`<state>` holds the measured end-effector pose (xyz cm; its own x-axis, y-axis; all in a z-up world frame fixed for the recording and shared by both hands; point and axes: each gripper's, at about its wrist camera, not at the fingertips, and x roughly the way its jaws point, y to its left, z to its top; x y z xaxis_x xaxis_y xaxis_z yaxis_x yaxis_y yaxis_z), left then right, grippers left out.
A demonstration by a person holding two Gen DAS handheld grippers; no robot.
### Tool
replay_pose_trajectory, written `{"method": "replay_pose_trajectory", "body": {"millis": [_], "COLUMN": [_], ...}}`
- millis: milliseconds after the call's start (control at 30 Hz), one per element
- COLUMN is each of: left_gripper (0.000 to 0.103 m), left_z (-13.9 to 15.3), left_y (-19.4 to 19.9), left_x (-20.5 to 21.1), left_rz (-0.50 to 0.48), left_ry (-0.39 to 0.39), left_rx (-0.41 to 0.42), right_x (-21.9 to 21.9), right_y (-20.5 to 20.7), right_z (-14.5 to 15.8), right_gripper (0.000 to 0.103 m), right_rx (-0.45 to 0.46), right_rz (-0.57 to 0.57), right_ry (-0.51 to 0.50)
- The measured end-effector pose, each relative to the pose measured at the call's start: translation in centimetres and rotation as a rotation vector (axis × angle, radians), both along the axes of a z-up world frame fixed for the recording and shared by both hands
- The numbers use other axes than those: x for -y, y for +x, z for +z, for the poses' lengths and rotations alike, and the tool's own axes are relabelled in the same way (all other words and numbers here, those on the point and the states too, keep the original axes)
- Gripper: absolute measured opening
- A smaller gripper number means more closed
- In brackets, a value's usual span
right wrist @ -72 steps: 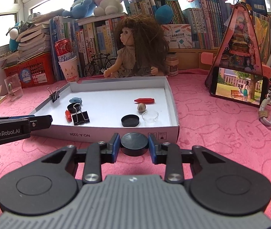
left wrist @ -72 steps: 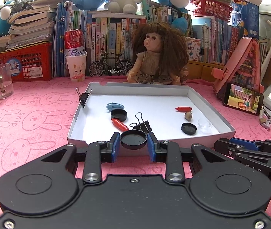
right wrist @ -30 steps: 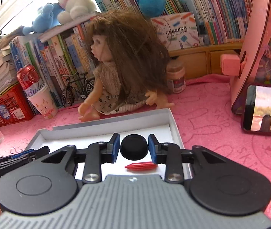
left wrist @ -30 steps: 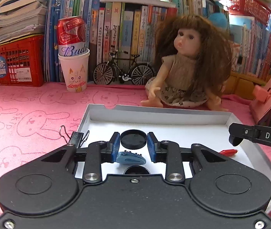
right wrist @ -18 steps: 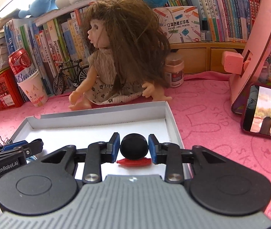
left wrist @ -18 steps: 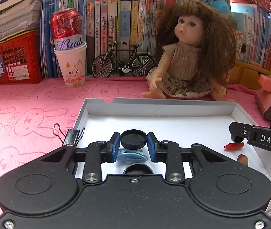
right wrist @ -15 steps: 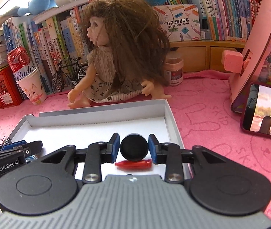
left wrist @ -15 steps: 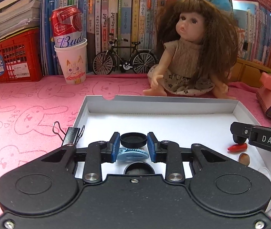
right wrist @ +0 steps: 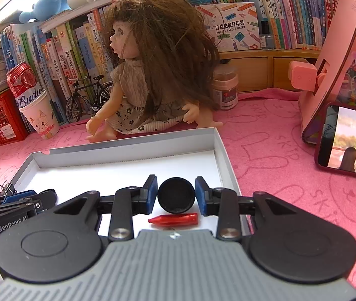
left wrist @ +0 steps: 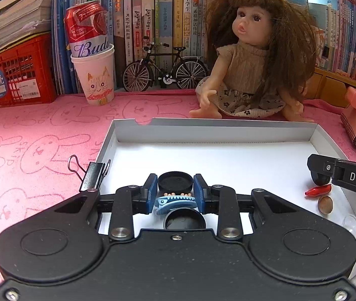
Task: Organize rigid objects
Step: 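Lower and open the left gripper releasing its lid while the right gripper releases its lid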
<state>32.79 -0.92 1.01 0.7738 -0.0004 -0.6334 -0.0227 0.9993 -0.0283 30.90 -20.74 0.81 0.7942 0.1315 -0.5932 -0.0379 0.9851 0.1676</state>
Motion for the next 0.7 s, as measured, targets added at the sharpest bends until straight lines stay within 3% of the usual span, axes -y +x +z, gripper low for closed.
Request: {"method": "replay_pose_trajectory", "body": {"millis": [100, 167, 300, 567, 700], "left_gripper": [0.029, 0.030, 0.046, 0.065, 0.069], "left_z": [0.0, 0.1, 0.4, 2.5, 3.3], "left_y": [0.0, -0.1, -1.0, -4.4, -6.8], "left_x": [0.0, 0.0, -0.2, 0.1, 0.6], "left_rz": [0.001, 0.004, -0.008, -0.039, -0.058], "left_ry": [0.000, -0.001, -0.020, 0.002, 0.015], "left_rx": [-0.002, 0.001, 0.034, 0.095, 0.108], "right_x": [0.0, 0.0, 0.6, 0.2, -0.1], "right_y": [-0.1, -0.1, -0.8, -4.2, -6.6], "right_z": [0.0, 0.0, 0.4, 2.2, 3.2], "right_gripper": [0.042, 0.052, 0.069, 0.082, 0.086], "right_rx": [0.003, 0.003, 0.024, 0.103, 0.137], "right_rz": [0.000, 0.003, 0.019, 0.073, 0.094], "right_ry": [0.001, 0.002, 0.049, 0.008, -0.026]}}
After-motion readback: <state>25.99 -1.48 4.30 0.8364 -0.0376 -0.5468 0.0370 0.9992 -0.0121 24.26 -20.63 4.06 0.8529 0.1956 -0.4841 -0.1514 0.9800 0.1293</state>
